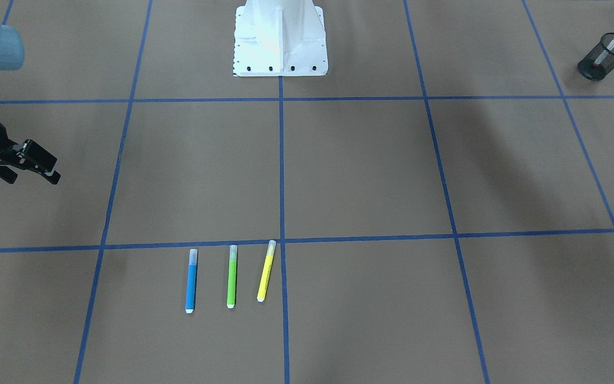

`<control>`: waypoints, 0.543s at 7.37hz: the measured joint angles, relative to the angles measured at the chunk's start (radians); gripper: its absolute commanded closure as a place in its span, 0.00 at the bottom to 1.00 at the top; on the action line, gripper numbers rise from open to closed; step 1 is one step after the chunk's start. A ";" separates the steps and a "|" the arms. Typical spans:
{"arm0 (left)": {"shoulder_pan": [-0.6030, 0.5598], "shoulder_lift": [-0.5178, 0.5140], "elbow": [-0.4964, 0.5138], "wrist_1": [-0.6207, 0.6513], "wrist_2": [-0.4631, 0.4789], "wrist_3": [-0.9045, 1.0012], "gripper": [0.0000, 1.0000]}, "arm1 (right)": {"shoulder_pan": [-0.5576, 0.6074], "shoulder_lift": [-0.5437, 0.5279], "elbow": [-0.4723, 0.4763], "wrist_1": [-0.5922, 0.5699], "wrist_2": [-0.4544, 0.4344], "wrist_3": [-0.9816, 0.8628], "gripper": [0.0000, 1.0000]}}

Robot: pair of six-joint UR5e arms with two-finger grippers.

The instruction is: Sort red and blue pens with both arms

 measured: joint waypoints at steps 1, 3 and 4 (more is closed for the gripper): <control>0.027 -0.037 -0.007 -0.033 -0.004 -0.069 0.00 | -0.008 0.025 -0.004 -0.003 -0.003 0.025 0.00; 0.076 -0.088 -0.069 -0.045 -0.006 -0.178 0.00 | -0.069 0.105 -0.023 -0.009 -0.030 0.130 0.01; 0.113 -0.101 -0.123 -0.044 -0.005 -0.264 0.00 | -0.106 0.154 -0.056 -0.014 -0.048 0.155 0.01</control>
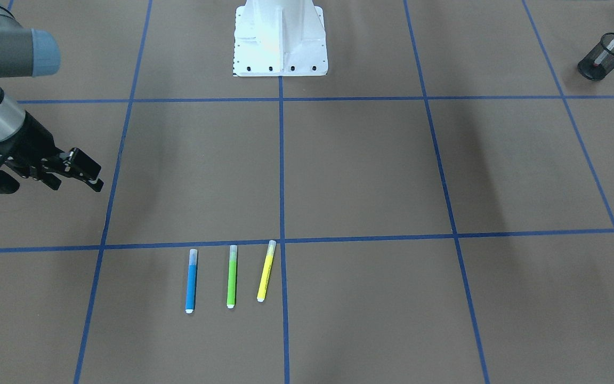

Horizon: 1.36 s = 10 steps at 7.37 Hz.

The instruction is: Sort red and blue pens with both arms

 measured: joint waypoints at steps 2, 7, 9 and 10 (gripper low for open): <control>0.039 0.000 -0.092 0.003 -0.001 -0.105 0.00 | -0.070 0.104 -0.100 -0.014 -0.035 0.012 0.07; 0.056 0.008 -0.150 0.004 -0.003 -0.139 0.00 | -0.117 0.374 -0.442 -0.029 -0.107 -0.140 0.21; 0.056 0.012 -0.168 0.004 -0.003 -0.154 0.00 | -0.127 0.453 -0.550 -0.028 -0.111 -0.178 0.31; 0.056 0.012 -0.172 0.004 -0.004 -0.159 0.00 | -0.134 0.478 -0.588 -0.027 -0.112 -0.183 0.36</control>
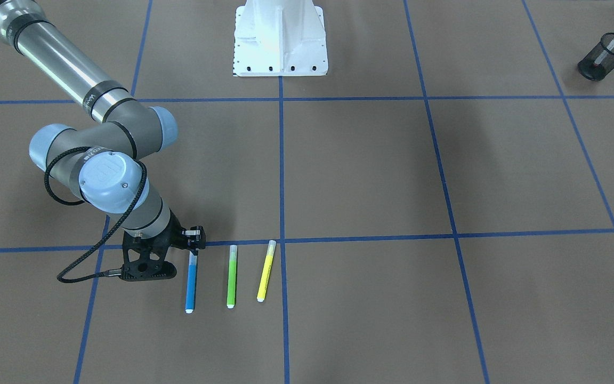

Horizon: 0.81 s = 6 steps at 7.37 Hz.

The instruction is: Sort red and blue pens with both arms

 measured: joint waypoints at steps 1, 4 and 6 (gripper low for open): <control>0.000 0.000 -0.002 0.000 0.000 -0.002 0.00 | -0.005 0.011 -0.017 0.000 0.000 0.000 0.40; 0.000 0.000 -0.004 0.000 -0.010 -0.003 0.00 | -0.017 0.032 -0.042 0.002 -0.001 0.006 0.46; 0.000 0.001 -0.004 0.000 -0.014 -0.003 0.00 | -0.024 0.043 -0.053 0.002 -0.001 0.007 0.51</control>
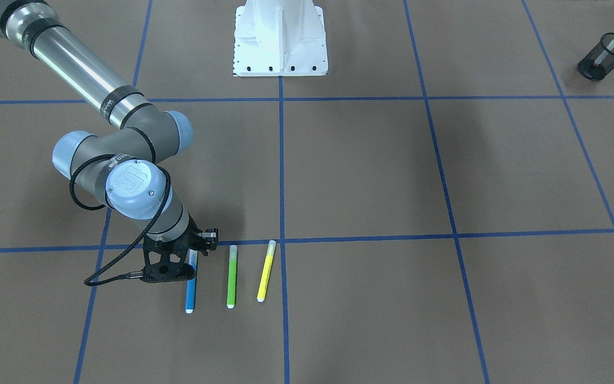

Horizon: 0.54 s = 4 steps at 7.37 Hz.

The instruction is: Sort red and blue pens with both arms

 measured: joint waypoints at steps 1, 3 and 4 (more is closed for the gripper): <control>0.000 0.000 0.000 0.000 0.000 0.000 0.00 | -0.002 0.004 -0.006 0.000 0.000 0.000 0.54; 0.000 0.000 0.000 0.000 -0.001 0.000 0.00 | -0.004 0.006 -0.012 0.000 -0.004 0.000 0.65; 0.000 0.003 -0.001 0.000 -0.001 0.000 0.00 | -0.005 0.005 -0.014 0.000 -0.005 0.000 0.72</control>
